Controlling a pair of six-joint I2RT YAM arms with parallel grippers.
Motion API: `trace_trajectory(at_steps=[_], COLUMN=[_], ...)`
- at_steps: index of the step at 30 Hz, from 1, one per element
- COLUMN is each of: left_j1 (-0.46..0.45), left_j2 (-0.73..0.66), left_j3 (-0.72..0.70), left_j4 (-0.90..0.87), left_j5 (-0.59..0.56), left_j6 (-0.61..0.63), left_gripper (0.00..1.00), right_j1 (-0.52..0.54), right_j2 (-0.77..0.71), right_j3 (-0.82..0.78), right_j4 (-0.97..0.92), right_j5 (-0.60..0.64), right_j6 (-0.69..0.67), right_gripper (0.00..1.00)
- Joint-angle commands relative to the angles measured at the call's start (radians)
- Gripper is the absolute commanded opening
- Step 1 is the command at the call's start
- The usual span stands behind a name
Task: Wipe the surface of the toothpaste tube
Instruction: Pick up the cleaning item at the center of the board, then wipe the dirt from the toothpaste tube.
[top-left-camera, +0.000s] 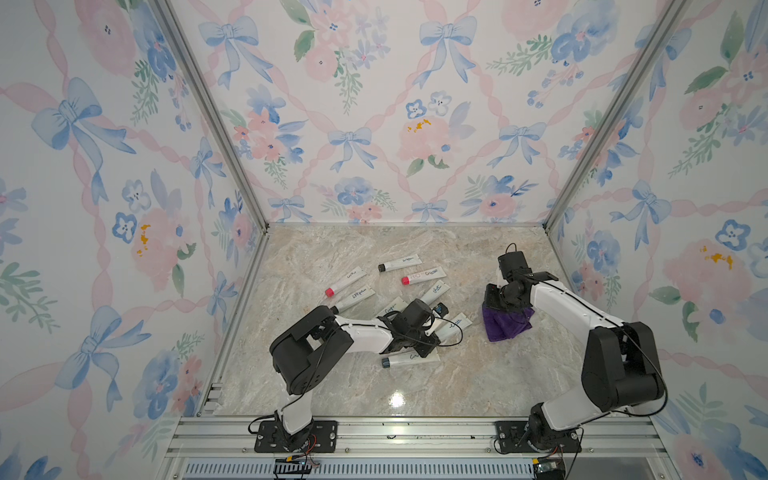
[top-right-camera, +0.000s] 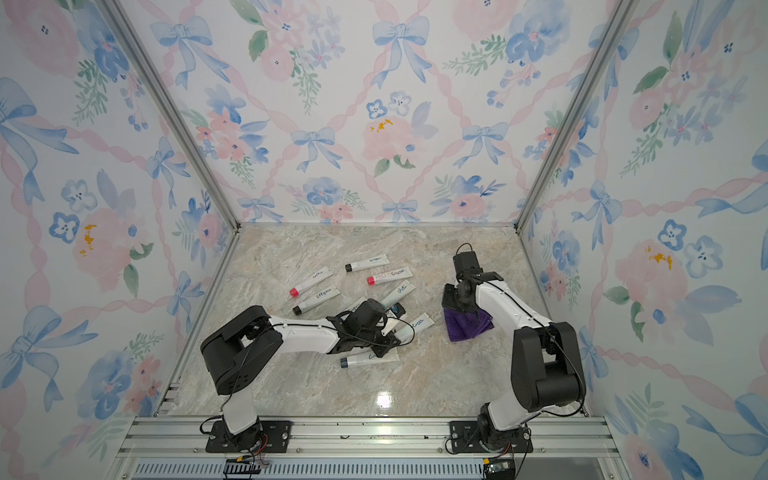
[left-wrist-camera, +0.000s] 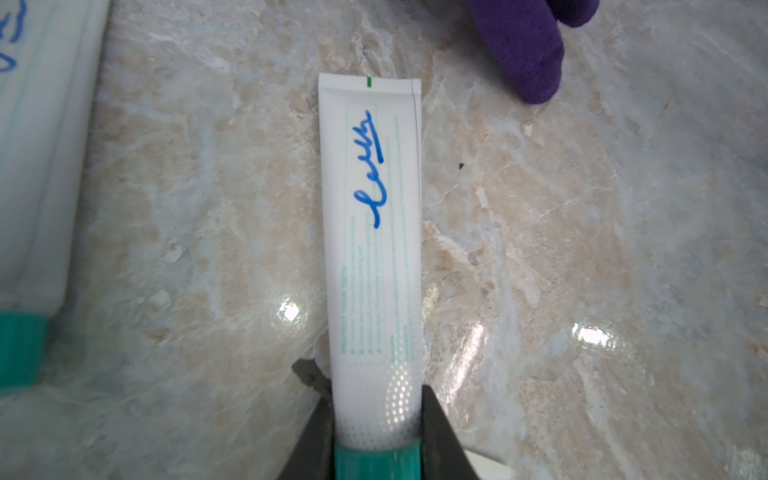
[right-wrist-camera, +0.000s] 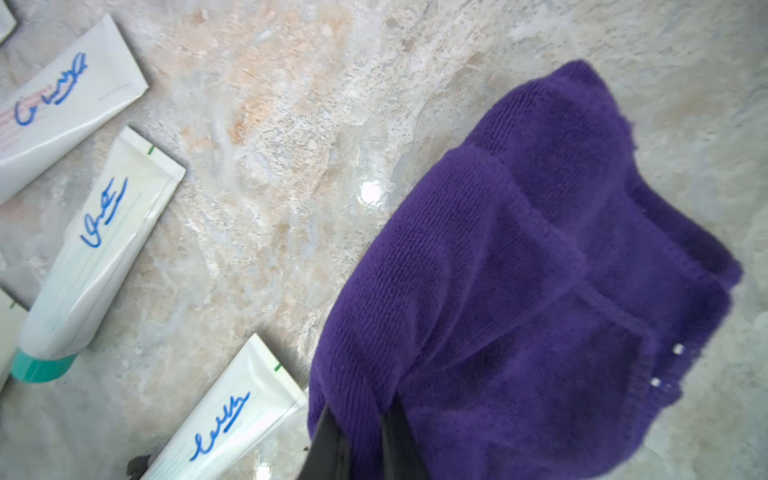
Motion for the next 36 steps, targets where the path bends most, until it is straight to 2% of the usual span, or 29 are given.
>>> trace_trajectory(at_steps=[1, 11, 19, 29, 33, 36], left_j1=[-0.009, -0.027, -0.034, -0.047, -0.047, -0.047], left_j2=[-0.003, 0.019, 0.062, 0.095, 0.096, 0.096], left_j3=[0.008, 0.051, 0.085, 0.101, 0.097, 0.092], left_j4=[0.014, 0.015, 0.014, 0.013, 0.014, 0.014], left_j5=[-0.005, -0.005, -0.002, -0.021, -0.031, -0.039], left_j6=[-0.002, 0.007, 0.012, 0.019, 0.021, 0.021], left_gripper=[0.19, 0.19, 0.19, 0.20, 0.20, 0.19], right_j1=[-0.005, 0.026, 0.085, 0.141, 0.160, 0.177], right_j2=[-0.048, -0.063, -0.015, 0.062, 0.088, 0.106], right_j3=[-0.048, -0.102, -0.104, -0.085, -0.072, -0.052], right_j4=[-0.017, 0.042, 0.069, 0.040, 0.005, -0.043], right_j5=[-0.084, -0.260, -0.295, -0.255, -0.196, -0.107], right_j6=[0.015, 0.033, 0.042, 0.040, 0.027, 0.008], right_gripper=[0.12, 0.12, 0.12, 0.13, 0.13, 0.13])
